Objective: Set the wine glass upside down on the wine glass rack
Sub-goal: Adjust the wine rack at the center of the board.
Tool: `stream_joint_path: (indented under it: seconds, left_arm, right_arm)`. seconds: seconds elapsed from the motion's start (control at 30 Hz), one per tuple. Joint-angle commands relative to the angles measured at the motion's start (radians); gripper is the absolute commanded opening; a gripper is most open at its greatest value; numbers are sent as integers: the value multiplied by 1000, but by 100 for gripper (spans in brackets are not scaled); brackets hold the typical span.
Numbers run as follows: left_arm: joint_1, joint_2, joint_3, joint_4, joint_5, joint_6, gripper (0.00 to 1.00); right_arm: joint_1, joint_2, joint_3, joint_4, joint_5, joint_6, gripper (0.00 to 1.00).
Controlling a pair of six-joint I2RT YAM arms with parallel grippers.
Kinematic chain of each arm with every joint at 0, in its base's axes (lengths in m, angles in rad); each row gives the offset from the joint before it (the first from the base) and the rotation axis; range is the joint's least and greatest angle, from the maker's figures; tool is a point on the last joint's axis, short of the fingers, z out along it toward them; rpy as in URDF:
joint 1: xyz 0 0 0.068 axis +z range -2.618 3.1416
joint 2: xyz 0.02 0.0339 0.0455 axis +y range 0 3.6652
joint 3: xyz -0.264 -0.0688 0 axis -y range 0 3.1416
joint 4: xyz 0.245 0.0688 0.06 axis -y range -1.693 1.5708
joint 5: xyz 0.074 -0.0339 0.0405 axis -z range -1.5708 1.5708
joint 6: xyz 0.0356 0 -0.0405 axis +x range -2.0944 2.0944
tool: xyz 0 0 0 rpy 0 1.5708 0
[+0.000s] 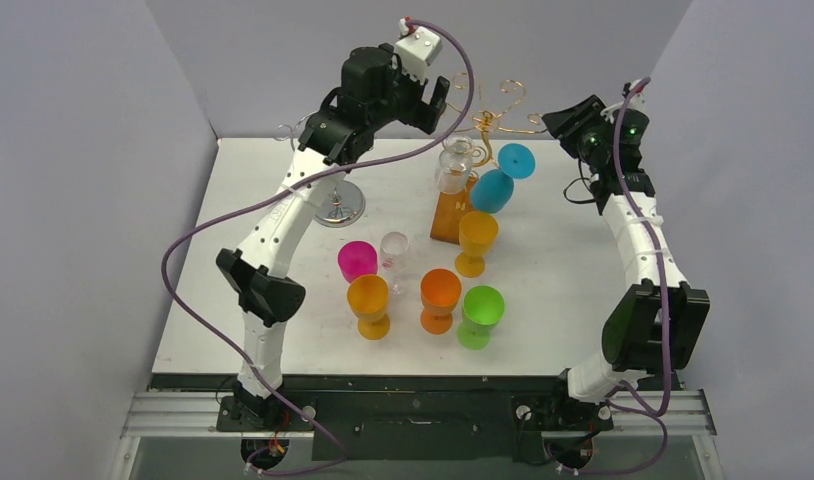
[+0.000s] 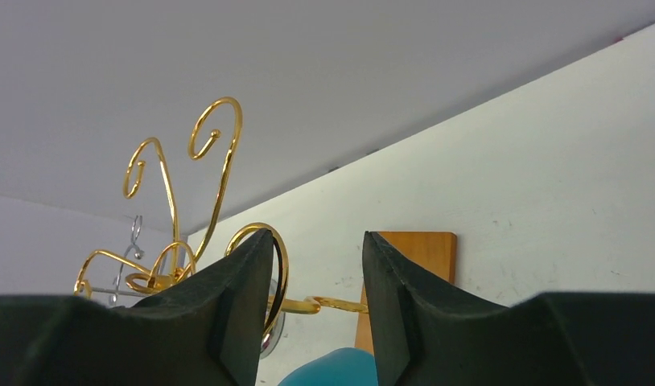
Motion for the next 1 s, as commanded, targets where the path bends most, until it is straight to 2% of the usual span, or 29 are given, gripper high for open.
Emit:
stream_joint_path:
  seconds: [0.0,0.13,0.3,0.67,0.8,0.97]
  left_arm:
    - [22,-96,-2,43,22,-39,82]
    - [34,-114,-26,45,44,-39,82]
    - [29,-123,-103,63,71,-36,82]
    - [40,-59,-86,43,85,-27,80]
    - [55,-59,-88,38,85,-25,80]
    - [61,-59,-91,36,84,-19,79]
  right_arm:
    - [-62,-63,-71,-16,16,35,40]
    - [-80,-59,-113,23,3,63,40]
    - [-29,-36,-20,-22,-7,29,36]
    - [14,-45,-32,-32,-13,16,32]
    - [15,-39,3,-30,-37,20,33]
    - [11,-18,89,-27,-83,42,38]
